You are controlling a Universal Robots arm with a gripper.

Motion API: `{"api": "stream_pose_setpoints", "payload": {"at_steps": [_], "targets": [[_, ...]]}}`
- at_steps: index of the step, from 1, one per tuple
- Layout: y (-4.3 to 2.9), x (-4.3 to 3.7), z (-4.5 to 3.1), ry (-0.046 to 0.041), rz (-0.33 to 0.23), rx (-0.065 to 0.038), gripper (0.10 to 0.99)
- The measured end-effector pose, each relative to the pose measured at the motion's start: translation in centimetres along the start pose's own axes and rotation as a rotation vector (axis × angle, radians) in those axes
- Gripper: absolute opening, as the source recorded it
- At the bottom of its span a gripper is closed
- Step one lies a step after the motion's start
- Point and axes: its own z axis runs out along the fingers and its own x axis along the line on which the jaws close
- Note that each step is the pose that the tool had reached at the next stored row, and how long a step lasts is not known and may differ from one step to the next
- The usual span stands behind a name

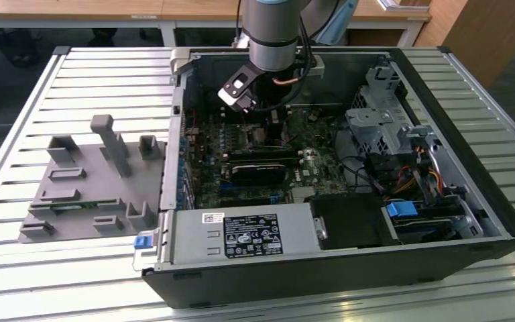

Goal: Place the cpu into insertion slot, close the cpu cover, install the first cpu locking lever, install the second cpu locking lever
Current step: 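Place the cpu into insertion slot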

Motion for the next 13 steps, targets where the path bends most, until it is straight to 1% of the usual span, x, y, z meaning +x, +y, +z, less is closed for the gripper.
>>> {"api": "stream_pose_setpoints", "payload": {"at_steps": [5, 7, 8, 13], "targets": [[0.06, 0.01, 0.02, 0.0005, 0.0, -0.001, 0.541], [0.07, 0.02, 0.03, 0.0005, 0.0, 0.0, 0.553], [0.07, 0.01, 0.02, 0.0003, 0.0, 0.0, 0.612], [0.07, 0.01, 0.01, 0.0001, 0.0, 0.0, 0.612]]}}
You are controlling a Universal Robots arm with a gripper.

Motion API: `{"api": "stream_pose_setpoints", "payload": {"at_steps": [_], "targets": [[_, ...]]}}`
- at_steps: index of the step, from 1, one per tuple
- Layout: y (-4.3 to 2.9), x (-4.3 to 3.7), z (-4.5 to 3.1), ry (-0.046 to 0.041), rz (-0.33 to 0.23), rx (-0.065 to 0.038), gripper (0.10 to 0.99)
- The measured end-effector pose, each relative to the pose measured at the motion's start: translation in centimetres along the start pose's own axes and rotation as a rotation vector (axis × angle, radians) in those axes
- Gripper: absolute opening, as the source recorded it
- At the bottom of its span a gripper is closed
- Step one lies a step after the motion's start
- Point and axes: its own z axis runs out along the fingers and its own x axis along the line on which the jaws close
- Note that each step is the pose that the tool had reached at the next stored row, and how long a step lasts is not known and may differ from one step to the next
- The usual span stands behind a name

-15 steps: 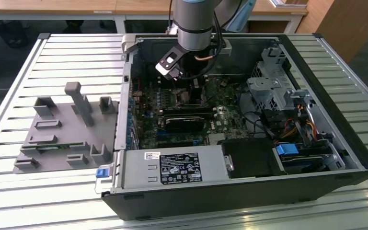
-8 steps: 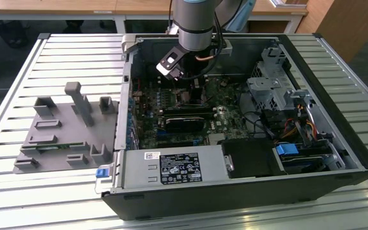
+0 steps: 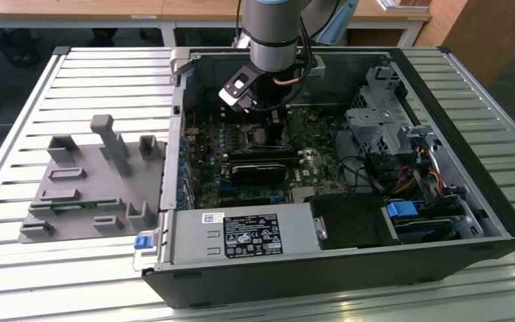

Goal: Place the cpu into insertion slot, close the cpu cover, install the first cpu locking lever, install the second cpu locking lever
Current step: 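Place the cpu into insertion slot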

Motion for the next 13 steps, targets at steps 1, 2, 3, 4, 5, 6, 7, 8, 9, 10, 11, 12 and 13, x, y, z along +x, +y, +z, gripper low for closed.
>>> {"api": "stream_pose_setpoints", "payload": {"at_steps": [1, 2, 3, 4, 5, 6, 7, 8, 9, 10, 11, 12, 13], "targets": [[0.0, 0.0, 0.0, 0.0, 0.0, 0.0, 0.612], [0.0, 0.0, 0.0, 0.0, 0.0, 0.0, 0.612], [0.0, 0.0, 0.0, 0.0001, 0.0, 0.0, 0.612], [0.0, 0.0, -0.02, -0.0001, 0.0, 0.0, 0.612], [0.0, 0.0, -0.06, -0.0002, 0.0, 0.0, 0.612], [0.0, 0.0, -0.08, 0.0, 0.0, 0.0, 0.612], [0.01, 0.0, -0.08, 0.0002, 0.0, 0.0, 0.612], [0.0, -0.01, -0.09, 0.0003, 0.0, 0.0, 0.612], [0.0, -0.02, -0.1, 0.0002, 0.0, 0.0, 0.612], [0.0, -0.02, -0.11, -0.0001, 0.0, 0.0, 0.6], [0.0, -0.02, -0.12, 0.0, 0.0, 0.0, 0.6], [0.0, -0.02, -0.15, -0.0001, 0.0, 0.0, 0.533], [0.01, -0.02, -0.22, 0.0001, 0.0, 0.0, 0.533]]}}
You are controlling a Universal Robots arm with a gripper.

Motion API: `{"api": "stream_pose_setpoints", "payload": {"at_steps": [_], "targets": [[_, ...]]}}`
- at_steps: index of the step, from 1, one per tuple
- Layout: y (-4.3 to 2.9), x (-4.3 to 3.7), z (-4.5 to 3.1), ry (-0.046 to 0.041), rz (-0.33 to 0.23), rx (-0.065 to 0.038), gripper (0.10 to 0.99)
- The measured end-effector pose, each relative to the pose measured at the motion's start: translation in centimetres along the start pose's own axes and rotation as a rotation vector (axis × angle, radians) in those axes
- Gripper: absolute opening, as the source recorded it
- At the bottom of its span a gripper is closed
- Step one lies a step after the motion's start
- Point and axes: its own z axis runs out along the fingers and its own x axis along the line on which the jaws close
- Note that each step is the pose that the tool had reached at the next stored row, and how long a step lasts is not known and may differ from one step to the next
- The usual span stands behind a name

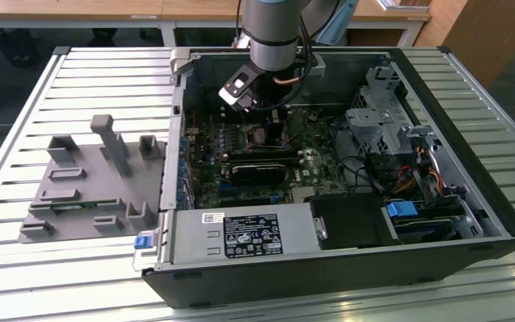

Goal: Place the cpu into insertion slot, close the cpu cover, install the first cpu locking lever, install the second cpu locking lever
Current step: 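Place the cpu into insertion slot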

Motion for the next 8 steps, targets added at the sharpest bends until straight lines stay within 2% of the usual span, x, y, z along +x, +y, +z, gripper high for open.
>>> {"api": "stream_pose_setpoints", "payload": {"at_steps": [8], "targets": [[0.0, -0.03, -0.09, -0.0009, 0.023, 0.001, 0.533]]}}
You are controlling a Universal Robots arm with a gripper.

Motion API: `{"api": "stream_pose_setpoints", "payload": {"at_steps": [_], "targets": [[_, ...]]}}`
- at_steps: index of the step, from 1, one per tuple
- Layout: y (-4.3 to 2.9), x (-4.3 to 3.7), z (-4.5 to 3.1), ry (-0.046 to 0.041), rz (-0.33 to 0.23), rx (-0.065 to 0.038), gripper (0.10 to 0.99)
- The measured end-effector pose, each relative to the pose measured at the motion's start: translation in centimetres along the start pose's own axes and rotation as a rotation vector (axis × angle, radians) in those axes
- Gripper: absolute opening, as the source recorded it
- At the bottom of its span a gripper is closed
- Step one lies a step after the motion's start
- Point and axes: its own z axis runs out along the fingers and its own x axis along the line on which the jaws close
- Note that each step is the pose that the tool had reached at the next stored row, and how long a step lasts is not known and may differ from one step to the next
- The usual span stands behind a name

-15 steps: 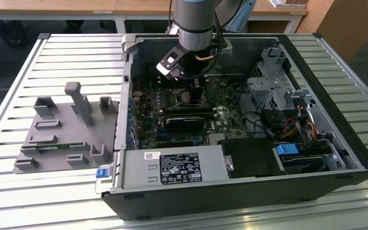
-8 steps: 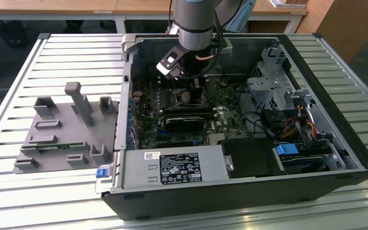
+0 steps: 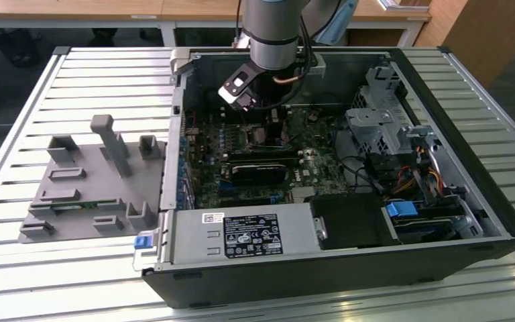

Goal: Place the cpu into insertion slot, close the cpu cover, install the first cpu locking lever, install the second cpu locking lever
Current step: 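Place the cpu into insertion slot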

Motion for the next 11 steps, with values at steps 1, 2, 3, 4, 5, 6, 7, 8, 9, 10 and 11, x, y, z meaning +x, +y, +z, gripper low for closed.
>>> {"api": "stream_pose_setpoints", "payload": {"at_steps": [1, 2, 3, 4, 5, 6, 7, 8, 9, 10, 11], "targets": [[0.0, 0.0, 0.0, -0.0001, 0.0, 0.0, 0.533], [0.0, 0.0, 0.01, 0.0, 0.0, 0.0, 0.533], [0.0, 0.0, 0.03, 0.0002, 0.0, 0.0, 0.533], [0.0, 0.0, 0.05, 0.0002, 0.0, 0.0, 0.533], [0.0, 0.0, 0.07, 0.0002, 0.0, 0.0, 0.533], [0.0, 0.0, 0.1, 0.0002, -0.001, 0.0, 0.533], [0.0, 0.0, 0.12, 0.0003, -0.001, 0.0, 0.533], [0.0, 0.0, 0.15, 0.0004, -0.001, 0.0, 0.533], [-0.01, 0.0, 0.17, 0.0004, -0.001, 0.0, 0.533], [-0.01, 0.0, 0.2, 0.0005, -0.001, 0.0, 0.533], [-0.01, 0.0, 0.23, 0.0006, -0.001, 0.0, 0.533]]}}
